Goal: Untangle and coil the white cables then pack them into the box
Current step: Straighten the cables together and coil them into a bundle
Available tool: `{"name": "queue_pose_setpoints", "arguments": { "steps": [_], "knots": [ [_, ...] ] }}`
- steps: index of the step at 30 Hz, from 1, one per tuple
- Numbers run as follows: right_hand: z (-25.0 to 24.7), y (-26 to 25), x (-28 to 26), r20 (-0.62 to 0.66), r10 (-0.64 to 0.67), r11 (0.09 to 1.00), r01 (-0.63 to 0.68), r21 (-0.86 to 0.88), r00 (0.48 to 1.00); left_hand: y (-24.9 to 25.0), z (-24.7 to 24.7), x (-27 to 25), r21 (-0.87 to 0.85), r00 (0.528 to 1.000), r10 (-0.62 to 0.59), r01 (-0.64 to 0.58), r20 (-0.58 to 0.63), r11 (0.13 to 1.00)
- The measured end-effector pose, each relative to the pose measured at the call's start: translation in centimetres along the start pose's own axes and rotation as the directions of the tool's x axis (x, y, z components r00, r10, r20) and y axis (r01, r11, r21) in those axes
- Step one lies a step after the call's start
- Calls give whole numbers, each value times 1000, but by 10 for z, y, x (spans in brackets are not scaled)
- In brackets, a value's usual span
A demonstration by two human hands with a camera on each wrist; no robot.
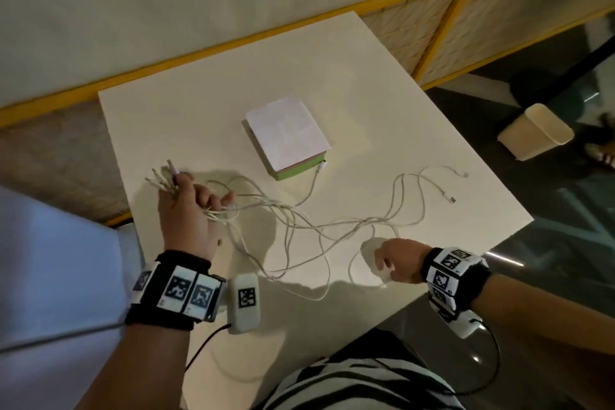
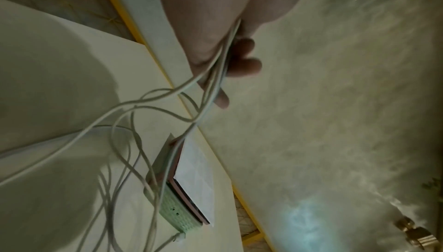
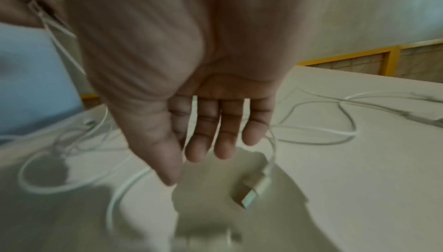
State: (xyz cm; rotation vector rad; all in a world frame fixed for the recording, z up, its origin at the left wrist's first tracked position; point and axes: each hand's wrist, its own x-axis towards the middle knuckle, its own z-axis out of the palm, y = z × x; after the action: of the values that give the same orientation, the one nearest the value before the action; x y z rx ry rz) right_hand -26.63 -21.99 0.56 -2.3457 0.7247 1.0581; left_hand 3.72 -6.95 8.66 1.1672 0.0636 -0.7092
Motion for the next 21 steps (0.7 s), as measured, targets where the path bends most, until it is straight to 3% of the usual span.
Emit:
{"name": "queue_pose_setpoints", "arguments": {
  "steps": [2,7,14,17,21],
  "knots": [
    [12,7,-3,2,11,996,-11,-92,1000,0,0,1,-9,1000,-20,20,0,1000],
    [27,7,-2,-72,-50,997,45,-70,996,-3,3,-3,-22,999,1,0,45,1000],
    [13,-3,3,-140,-62,996,53,-69,988,-11,3,-4,127,992,27,-42,123,991],
    [-7,-18,1,-237,-54,981,96,170,970,-13,5,-8,288,972,73,-137,223,948],
    [-45,-54,-3,-395,-72,805,287,518,916,-14,10,-20,497,952,8,-168,307,851]
  ]
}}
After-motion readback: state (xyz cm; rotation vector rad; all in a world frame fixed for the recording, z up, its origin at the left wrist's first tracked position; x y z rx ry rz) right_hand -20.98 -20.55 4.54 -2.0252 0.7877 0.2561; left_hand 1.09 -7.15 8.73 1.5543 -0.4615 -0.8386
